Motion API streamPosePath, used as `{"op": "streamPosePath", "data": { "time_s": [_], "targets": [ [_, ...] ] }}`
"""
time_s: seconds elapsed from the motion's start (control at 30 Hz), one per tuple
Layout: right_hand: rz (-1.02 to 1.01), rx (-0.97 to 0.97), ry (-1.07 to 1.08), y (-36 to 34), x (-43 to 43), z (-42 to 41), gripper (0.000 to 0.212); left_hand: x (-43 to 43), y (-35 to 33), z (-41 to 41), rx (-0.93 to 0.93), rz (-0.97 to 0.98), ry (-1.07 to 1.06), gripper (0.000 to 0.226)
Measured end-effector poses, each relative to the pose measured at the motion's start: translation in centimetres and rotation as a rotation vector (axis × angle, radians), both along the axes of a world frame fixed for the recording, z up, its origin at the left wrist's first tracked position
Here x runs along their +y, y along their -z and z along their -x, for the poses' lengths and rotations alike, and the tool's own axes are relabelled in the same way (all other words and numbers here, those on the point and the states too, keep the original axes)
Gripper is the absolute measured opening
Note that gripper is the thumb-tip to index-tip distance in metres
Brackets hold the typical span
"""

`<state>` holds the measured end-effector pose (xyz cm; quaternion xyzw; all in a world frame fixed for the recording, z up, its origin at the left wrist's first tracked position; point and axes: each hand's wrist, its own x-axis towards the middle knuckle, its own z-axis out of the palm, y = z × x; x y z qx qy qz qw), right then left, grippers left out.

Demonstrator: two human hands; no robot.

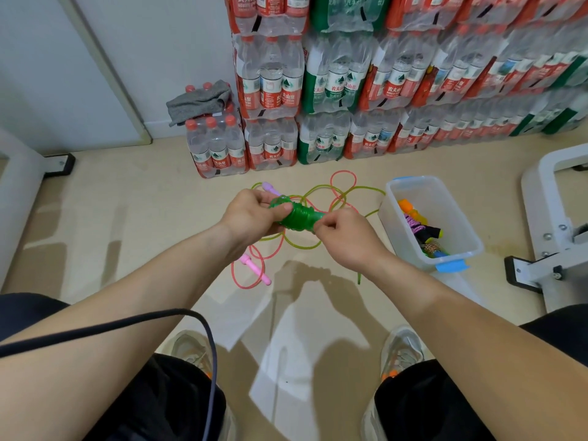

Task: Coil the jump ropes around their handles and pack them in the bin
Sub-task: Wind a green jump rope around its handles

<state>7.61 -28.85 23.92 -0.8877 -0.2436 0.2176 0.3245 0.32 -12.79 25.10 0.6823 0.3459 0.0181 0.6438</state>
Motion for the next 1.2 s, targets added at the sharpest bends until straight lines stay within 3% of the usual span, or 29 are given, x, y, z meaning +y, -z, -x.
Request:
{"op": "streamPosePath", "data": {
  "time_s": [0.13,0.2,0.3,0.43,0.57,0.63,0.8,0.93,1.1,1.2],
  "targets": [
    [0.127,-0.144,-0.115,-1.2,-0.1,0.3,0.017,-0.2,0.7,0.3,-0.003,-0.005,-0.098,0.014],
    [0.105,-0.098,-0.082,-1.7,0.0,0.4,0.016,-0.3,0.8,0.4,-0.021,-0.01,-0.106,0.022],
    [-0.112,0.242,0.025,-2.2,0.1,0.6,0.016,-0.6,0.7,0.5,-0.042,-0.024,-0.087,0.023],
    [-0.353,0.76,0.125,-3.5,-0.4,0.3,0.031,-0.9,0.6,0.6,-0.045,-0.032,-0.038,0.013],
    [-0.485,0.99,0.119,-3.3,-1.1,-0.6,0.045,-1.0,0.4,0.7,-0.057,0.043,-0.005,0.01],
    [-0.518,0.977,0.081,-3.0,-1.4,-0.8,0.046,-0.8,0.3,0.6,-0.054,0.093,0.011,0.009],
    [-0.519,0.831,0.04,-2.4,-1.3,-0.6,0.007,-0.3,0.4,0.5,-0.009,0.161,-0.016,0.032],
    [-0.437,0.619,0.011,-2.3,-0.8,-0.3,0.02,-0.4,0.6,0.5,-0.021,0.198,-0.07,0.025],
    [-0.242,0.169,-0.059,-2.4,-0.5,-0.2,0.031,-0.7,0.7,0.6,-0.011,0.151,-0.086,0.015],
    [-0.236,0.052,-0.056,-2.2,-0.5,-0.2,0.033,-1.1,0.9,0.7,0.009,0.107,-0.089,0.014]
  ]
}}
